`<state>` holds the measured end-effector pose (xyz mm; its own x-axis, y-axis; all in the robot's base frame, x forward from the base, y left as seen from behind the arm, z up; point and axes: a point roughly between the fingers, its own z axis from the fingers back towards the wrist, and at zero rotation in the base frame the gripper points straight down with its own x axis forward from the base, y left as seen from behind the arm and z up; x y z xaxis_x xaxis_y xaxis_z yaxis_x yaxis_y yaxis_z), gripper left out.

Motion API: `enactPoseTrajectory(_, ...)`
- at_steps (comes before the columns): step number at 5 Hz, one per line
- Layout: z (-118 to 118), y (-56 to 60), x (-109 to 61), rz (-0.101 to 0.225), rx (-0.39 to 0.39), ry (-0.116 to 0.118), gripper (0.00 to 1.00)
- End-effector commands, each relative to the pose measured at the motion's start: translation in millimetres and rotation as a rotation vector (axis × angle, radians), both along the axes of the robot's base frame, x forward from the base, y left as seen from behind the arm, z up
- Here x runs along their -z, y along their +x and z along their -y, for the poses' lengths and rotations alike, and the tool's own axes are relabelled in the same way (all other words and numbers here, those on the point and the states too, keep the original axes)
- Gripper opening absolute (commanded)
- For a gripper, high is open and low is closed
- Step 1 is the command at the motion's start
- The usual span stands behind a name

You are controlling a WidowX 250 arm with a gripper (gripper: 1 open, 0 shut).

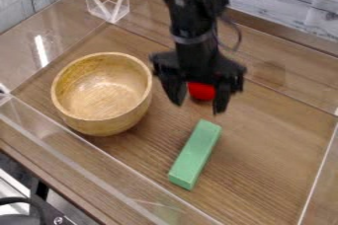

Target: Remove the green stick from the brown bowl and put it on the table

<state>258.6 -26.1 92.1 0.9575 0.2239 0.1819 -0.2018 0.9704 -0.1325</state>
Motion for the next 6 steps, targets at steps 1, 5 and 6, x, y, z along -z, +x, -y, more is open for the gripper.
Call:
enactPoseTrajectory(1,-5.9,17.0,-20.1,0.055,0.000,-0.014,1.00)
enactPoseTrajectory(5,-4.3,41.1,14.1,0.049,0.014,0.021,1.00)
enactPoseTrajectory(6,-10.8,45.5,21.2,0.038,-0.042,0.027,1.00)
